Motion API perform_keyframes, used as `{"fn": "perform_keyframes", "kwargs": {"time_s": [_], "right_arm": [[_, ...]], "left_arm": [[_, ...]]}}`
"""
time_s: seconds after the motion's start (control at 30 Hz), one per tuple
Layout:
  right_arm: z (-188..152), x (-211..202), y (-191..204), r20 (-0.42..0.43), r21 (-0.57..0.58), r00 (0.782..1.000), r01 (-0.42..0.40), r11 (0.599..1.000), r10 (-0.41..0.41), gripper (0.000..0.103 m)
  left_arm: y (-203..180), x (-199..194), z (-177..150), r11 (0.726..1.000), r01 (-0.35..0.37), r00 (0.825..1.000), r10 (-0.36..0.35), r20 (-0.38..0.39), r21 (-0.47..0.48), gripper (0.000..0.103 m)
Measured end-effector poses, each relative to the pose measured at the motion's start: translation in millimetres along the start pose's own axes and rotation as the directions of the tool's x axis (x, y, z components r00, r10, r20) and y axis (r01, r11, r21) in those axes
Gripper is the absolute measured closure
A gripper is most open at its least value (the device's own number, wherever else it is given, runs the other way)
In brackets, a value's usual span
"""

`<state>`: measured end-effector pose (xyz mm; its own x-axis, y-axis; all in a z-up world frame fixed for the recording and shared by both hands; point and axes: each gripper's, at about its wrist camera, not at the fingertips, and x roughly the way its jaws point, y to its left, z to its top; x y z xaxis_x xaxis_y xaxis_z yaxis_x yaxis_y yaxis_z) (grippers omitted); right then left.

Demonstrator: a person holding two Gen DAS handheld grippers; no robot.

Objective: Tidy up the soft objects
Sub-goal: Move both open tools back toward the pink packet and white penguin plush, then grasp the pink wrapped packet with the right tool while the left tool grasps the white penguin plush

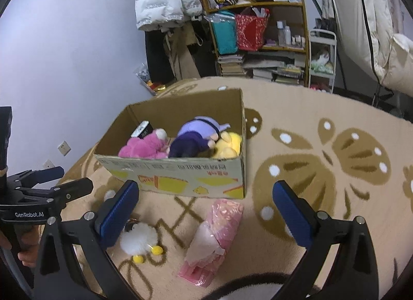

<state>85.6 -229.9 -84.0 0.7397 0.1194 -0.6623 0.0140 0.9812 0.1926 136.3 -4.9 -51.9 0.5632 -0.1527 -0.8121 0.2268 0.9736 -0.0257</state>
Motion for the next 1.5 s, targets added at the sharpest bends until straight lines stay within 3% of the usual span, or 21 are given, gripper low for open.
{"fn": "perform_keyframes", "kwargs": {"time_s": [0.4, 0.57, 1.13, 1.5], "right_arm": [[-13, 23, -7, -0.073, 0.033, 0.997, 0.015, 0.999, -0.013, 0.000], [-19, 31, -12, -0.102, 0.053, 0.995, 0.011, 0.999, -0.006, 0.000], [-30, 52, -16, -0.171, 0.070, 0.985, 0.020, 0.997, -0.008, 0.000], [-41, 75, -21, -0.234, 0.071, 0.972, 0.048, 0.996, -0.031, 0.000]], "left_arm": [[-11, 28, -11, 0.999, 0.027, 0.994, -0.024, -0.104, 0.022, 0.001], [-18, 34, -15, 0.999, 0.005, 0.995, -0.001, -0.098, 0.042, 0.001], [-23, 65, -26, 0.998, 0.006, 0.984, 0.005, -0.179, 0.064, 0.001], [-45, 80, -37, 0.989, 0.004, 0.975, 0.028, -0.218, 0.147, 0.001]]}}
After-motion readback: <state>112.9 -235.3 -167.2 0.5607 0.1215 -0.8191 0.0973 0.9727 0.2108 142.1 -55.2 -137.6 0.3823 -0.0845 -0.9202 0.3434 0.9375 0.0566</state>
